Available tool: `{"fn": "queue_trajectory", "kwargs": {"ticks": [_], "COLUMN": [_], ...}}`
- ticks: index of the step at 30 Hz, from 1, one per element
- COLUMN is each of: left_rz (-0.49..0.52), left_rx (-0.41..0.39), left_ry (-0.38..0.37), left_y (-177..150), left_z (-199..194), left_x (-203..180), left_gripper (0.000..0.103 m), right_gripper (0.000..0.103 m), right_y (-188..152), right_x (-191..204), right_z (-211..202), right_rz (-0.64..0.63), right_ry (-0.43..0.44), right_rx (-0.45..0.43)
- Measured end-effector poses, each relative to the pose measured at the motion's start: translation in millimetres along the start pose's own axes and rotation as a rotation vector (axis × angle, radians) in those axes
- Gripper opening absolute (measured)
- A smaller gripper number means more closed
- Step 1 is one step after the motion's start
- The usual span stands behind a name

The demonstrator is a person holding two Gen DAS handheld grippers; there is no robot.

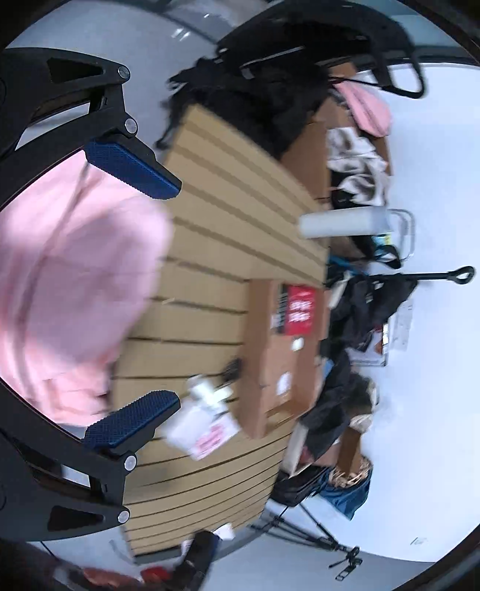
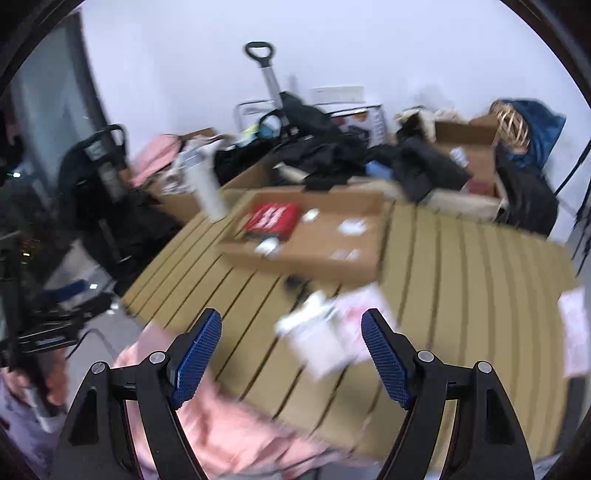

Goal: Organize objects

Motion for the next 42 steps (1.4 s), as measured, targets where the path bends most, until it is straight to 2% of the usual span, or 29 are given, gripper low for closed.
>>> {"fn": "queue_trajectory", "kwargs": {"ticks": [3,5,6,10,13,16,17,19,21,23,26,27,28,30,33,34,35,37,39,40,42], "left_rz": [0.032,0.040,0.040,0.039,0.048,0.048,0.045,0.069,0.092,0.117,0.150,0.156,0.162,0.161,0.177,0.178,0.182,0.202,0.208,0.215,0.232], "left_rx": [0.063,0.080,0.078,0.056,0.062,0.095,0.119,0.158,0.142,0.139,0.181,0.186,0.194,0.229,0.274,0.281,0.283,0.288,0.299,0.308,0.312], "left_ry": [-0.012,-0.001,-0.003,-0.022,-0.031,-0.107,-0.193,-0.285,-0.310,-0.335,-0.418,-0.429,-0.434,-0.441,-0.437,-0.440,-0.450,-0.478,-0.522,-0.540,-0.531], "left_y": [-31.8,-39.3,-39.1,-36.4,-39.4,-43.3,-44.8,-45.8,-38.4,-29.1,-15.6,-12.3,-8.2,-1.6,-3.1,-4.5,-7.9,-16.5,-26.2,-30.8,-39.6], "left_z": [5.0,8.8,9.0,5.9,11.7,25.8,33.6,48.3,62.9,80.5,111.0,119.6,130.4,157.4,180.6,183.4,184.2,180.4,170.6,166.5,158.4], "left_x": [-6.9,-9.2,-10.5,-17.3,-26.0,-47.9,-65.6,-92.6,-111.6,-132.7,-167.8,-175.0,-182.3,-194.6,-204.5,-206.7,-209.3,-213.3,-216.3,-218.0,-215.9], "left_gripper": [0.103,0.103,0.103,0.103,0.103,0.103,0.103,0.103,0.101,0.094,0.072,0.060,0.053,0.051,0.036,0.033,0.032,0.027,0.019,0.010,0.008], "right_gripper": [0.082,0.082,0.082,0.082,0.081,0.081,0.075,0.067,0.064,0.063,0.063,0.063,0.062,0.058,0.055,0.048,0.043,0.041,0.040,0.040,0.037], "right_y": [-54.8,-82.9,-94.6,-100.5,-94.6,-92.6,-94.9,-101.7,-105.1,-103.7,-98.8,-97.2,-95.0,-89.5,-78.7,-75.7,-73.5,-71.2,-71.5,-72.5,-76.7], "right_x": [10.2,15.6,15.2,7.7,-4.0,-19.8,-25.0,-39.3,-53.2,-65.8,-80.5,-84.5,-88.5,-94.6,-99.5,-100.7,-101.4,-99.7,-98.7,-99.5,-99.9], "right_z": [5.8,20.9,28.4,31.0,28.3,32.1,35.3,47.0,56.9,64.2,75.3,79.2,84.0,90.9,100.1,103.9,108.0,115.4,121.4,123.6,126.2], "right_rz": [0.068,0.065,0.056,0.077,0.072,0.110,0.128,0.172,0.206,0.232,0.281,0.296,0.311,0.330,0.345,0.347,0.350,0.352,0.355,0.359,0.369], "right_ry": [0.052,0.078,0.063,0.059,0.019,0.004,0.001,-0.006,-0.029,-0.043,-0.035,-0.032,-0.030,-0.026,-0.016,-0.013,-0.010,0.005,0.014,0.020,0.026], "right_rx": [0.030,0.097,0.131,0.124,0.093,0.082,0.085,0.103,0.116,0.114,0.102,0.100,0.098,0.093,0.081,0.080,0.082,0.084,0.085,0.088,0.096]}}
Point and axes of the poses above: each gripper's, at about its wrist camera, not at the fingertips, and z roughly the way its jaws point, x to its left, y to its top, the point moved 10 cm from there along z, roughly the way its jaws point, and after that the axes turned 7 degrees about y, right-handed, at the moved point
